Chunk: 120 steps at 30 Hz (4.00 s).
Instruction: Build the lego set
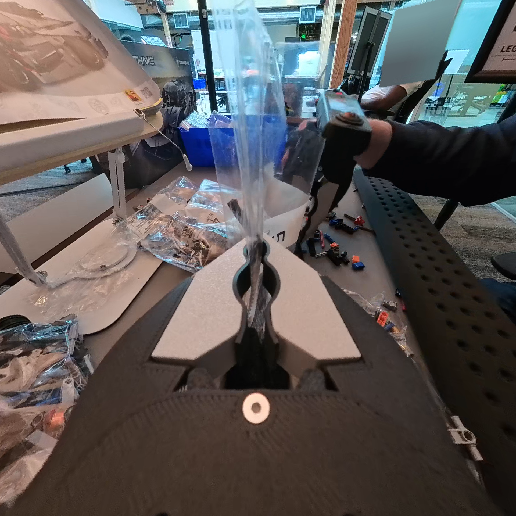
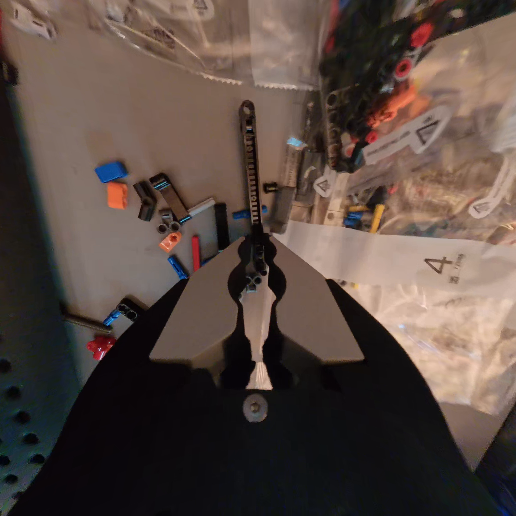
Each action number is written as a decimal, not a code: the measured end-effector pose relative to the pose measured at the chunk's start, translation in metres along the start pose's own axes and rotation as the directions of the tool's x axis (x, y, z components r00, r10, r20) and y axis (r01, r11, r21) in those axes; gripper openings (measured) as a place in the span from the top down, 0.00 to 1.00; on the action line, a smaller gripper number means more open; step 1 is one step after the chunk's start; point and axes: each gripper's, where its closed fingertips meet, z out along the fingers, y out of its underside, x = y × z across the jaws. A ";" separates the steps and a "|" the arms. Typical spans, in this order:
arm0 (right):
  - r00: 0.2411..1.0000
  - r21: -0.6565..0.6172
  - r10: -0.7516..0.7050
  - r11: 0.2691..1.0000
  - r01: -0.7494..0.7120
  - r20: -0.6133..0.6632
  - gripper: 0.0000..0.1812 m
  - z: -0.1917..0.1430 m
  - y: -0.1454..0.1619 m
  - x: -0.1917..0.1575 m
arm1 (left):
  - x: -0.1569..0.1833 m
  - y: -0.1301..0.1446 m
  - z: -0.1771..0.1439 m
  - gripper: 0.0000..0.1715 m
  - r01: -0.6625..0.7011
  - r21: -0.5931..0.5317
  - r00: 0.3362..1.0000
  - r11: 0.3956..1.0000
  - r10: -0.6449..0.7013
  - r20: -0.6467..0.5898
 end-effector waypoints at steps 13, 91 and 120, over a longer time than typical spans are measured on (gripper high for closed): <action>0.863 -0.020 -0.105 0.994 0.109 -0.493 0.97 -0.181 -0.050 0.074 | 0.002 -0.004 0.000 1.00 -0.004 0.015 1.000 1.000 0.004 -0.007; 0.998 0.088 0.063 0.994 -0.066 0.030 0.82 -0.055 -0.026 -0.024 | 0.006 -0.008 0.000 1.00 0.010 0.038 1.000 0.999 -0.009 -0.030; 0.958 0.749 0.267 0.612 -0.254 0.106 0.97 -0.151 -0.108 0.035 | -0.001 -0.009 -0.007 0.97 0.039 0.059 0.999 0.997 -0.039 -0.014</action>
